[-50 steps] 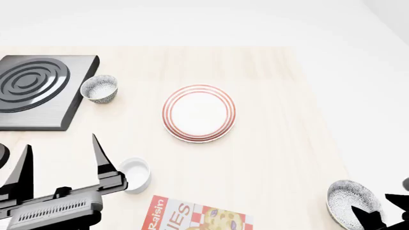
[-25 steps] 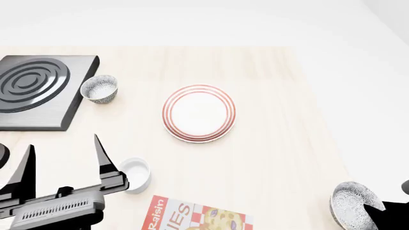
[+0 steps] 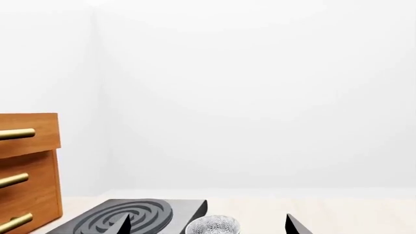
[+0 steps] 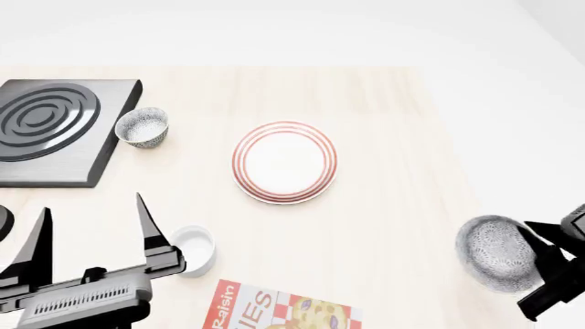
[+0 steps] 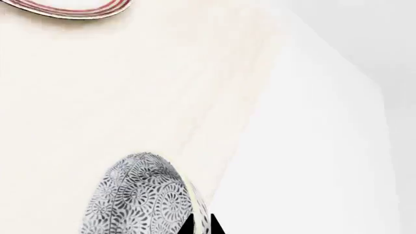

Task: Pick the akita bowl next to the cookies box and place it on the plate.

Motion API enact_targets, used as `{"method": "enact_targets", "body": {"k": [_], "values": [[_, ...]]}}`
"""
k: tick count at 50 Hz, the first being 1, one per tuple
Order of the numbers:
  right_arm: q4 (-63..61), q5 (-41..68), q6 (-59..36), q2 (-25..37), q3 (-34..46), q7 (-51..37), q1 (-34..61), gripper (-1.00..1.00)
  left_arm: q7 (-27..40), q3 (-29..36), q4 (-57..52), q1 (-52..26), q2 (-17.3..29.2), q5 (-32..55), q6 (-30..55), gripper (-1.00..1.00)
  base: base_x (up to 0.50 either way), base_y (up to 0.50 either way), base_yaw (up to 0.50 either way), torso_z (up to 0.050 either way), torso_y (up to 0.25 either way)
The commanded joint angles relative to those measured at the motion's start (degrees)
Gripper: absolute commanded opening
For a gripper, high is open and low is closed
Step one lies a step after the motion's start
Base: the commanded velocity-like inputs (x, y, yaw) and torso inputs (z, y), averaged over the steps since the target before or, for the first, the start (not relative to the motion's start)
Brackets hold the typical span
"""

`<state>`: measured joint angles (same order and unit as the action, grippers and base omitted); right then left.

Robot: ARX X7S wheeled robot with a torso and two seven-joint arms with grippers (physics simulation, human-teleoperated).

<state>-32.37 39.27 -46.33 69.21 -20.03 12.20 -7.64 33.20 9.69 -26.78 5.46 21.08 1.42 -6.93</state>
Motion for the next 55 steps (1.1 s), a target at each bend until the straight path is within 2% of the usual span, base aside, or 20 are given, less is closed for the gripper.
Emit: {"method": "enact_targets", "body": {"k": [1, 3, 4, 6, 7, 10, 11, 17, 19, 20, 29, 32, 33, 34, 35, 38, 39, 43, 47, 55], "values": [[-11.0, -7.6, -0.7, 1.6, 26.0, -5.8, 33.1, -1.0, -0.4, -1.2, -0.3, 0.1, -0.8, -1.4, 0.6, 1.0, 0.0, 0.0, 0.0, 0.0, 0.0], [-10.1, -12.9, -0.2, -1.6, 31.2, -5.2, 41.7, -1.0, -0.4, -1.1, -0.9, 0.1, -0.7, -1.4, 1.2, 1.0, 0.0, 0.0, 0.0, 0.0, 0.0], [-8.6, -18.5, -2.2, -5.1, 37.2, -4.9, 49.7, -1.0, -0.4, -1.0, -1.2, 0.1, -0.8, -1.5, 1.6, 1.0, 0.0, 0.0, 0.0, 0.0, 0.0], [-6.5, -20.3, -1.8, -8.8, 38.9, -5.4, 54.0, -1.0, -0.4, -0.9, -1.4, 0.0, -0.8, -1.4, 2.0, 1.0, 0.0, 0.0, 0.0, 0.0, 0.0], [-3.9, -21.8, -3.0, -13.2, 40.7, -6.6, 58.2, -1.0, -0.4, -0.9, -1.7, 0.0, -0.8, -1.5, 2.2, 1.0, 0.0, 0.0, 0.0, 0.0, 0.0], [0.8, -26.6, 3.5, -17.3, 43.6, -8.5, 60.5, -1.0, -0.3, -0.9, -2.4, 0.1, -0.6, -1.5, 2.7, 1.0, 0.0, 0.0, 0.0, 0.0, 0.0], [3.8, -25.8, 3.6, -21.4, 43.0, -9.4, 63.0, -1.0, -0.4, -1.0, -2.3, 0.1, -0.7, -1.1, 2.7, 1.0, 0.0, 0.0, 0.0, 0.0, 0.0], [19.4, -26.7, 14.2, -34.2, 42.2, -12.1, 71.4, -1.0, -0.2, -1.0, -2.6, 0.0, -0.6, -1.2, 2.8, 1.0, 0.0, 0.0, 0.0, 0.0, 0.0], [22.5, -26.2, 14.4, -36.6, 42.4, -12.2, 73.0, -1.0, -0.2, -0.9, -2.5, 0.0, -0.6, -1.1, 2.8, 1.0, 0.0, 0.0, 0.0, 0.0, 0.0], [25.0, -27.9, 17.6, -37.9, 44.7, -11.4, 73.8, -1.0, -0.1, -0.9, -2.7, 0.0, -0.6, -1.3, 2.8, 1.0, 0.0, 0.0, 0.0, 0.0, 0.0], [41.1, -23.7, 10.0, -49.8, 49.5, -6.0, 82.6, -1.0, 0.1, -1.6, -3.0, 0.2, -0.3, -0.5, 2.5, 1.0, 0.0, 0.0, 0.0, 0.0, 0.0], [46.2, -20.4, 5.0, -53.4, 48.4, -4.7, 85.3, -1.0, 0.1, -1.5, -3.0, 0.3, -0.3, -0.4, 2.5, 1.0, 0.0, 0.0, 0.0, 0.0, 0.0], [48.1, -17.5, 1.3, -54.6, 48.2, -1.6, 86.7, -1.0, 0.0, -1.4, -3.0, 0.3, -0.3, -0.3, 2.4, 1.0, 0.0, 0.0, 0.0, 0.0, 0.0], [51.2, -18.7, 0.8, -55.6, 49.1, -2.9, 87.5, -1.0, 0.0, -1.3, -2.9, 0.3, -0.2, -0.3, 2.4, 1.0, 0.0, 0.0, 0.0, 0.0, 0.0], [57.7, -15.4, -1.4, -58.3, 45.1, -2.6, 89.7, -1.0, 0.0, -1.4, -2.8, 0.3, -0.2, -0.2, 2.2, 1.0, 0.0, 0.0, 0.0, 0.0, 0.0], [69.2, -12.3, -4.4, -62.1, 41.6, -1.6, 93.8, -1.0, 0.0, -1.6, -2.8, 0.3, -0.1, 0.2, 2.4, 1.0, 0.0, 0.0, 0.0, 0.0, 0.0], [71.4, -12.5, -3.0, -62.9, 40.5, -3.1, 94.3, -1.0, 0.0, -1.6, -2.8, 0.3, -0.1, 0.3, 2.3, 1.0, 0.0, 0.0, 0.0, 0.0, 0.0], [77.7, -7.2, -8.2, -65.7, 33.5, -6.4, 96.4, -1.0, 0.0, -1.6, -2.2, 0.2, -0.1, 0.5, 2.0, 1.0, 0.0, 0.0, 0.0, 0.0, 0.0], [97.4, -3.1, -5.2, -67.8, 24.6, -10.3, 102.9, -1.0, 0.0, -1.6, -2.0, 0.3, 0.0, 0.7, 1.7, 1.0, 0.0, 0.0, 0.0, 0.0, 0.0], [107.2, 0.8, -0.8, -67.1, 18.4, -8.3, 103.5, -1.0, 0.0, -1.4, -1.4, 0.0, -0.1, 0.8, 1.6, 1.0, 0.0, 0.0, 0.0, 0.0, 0.0]]}}
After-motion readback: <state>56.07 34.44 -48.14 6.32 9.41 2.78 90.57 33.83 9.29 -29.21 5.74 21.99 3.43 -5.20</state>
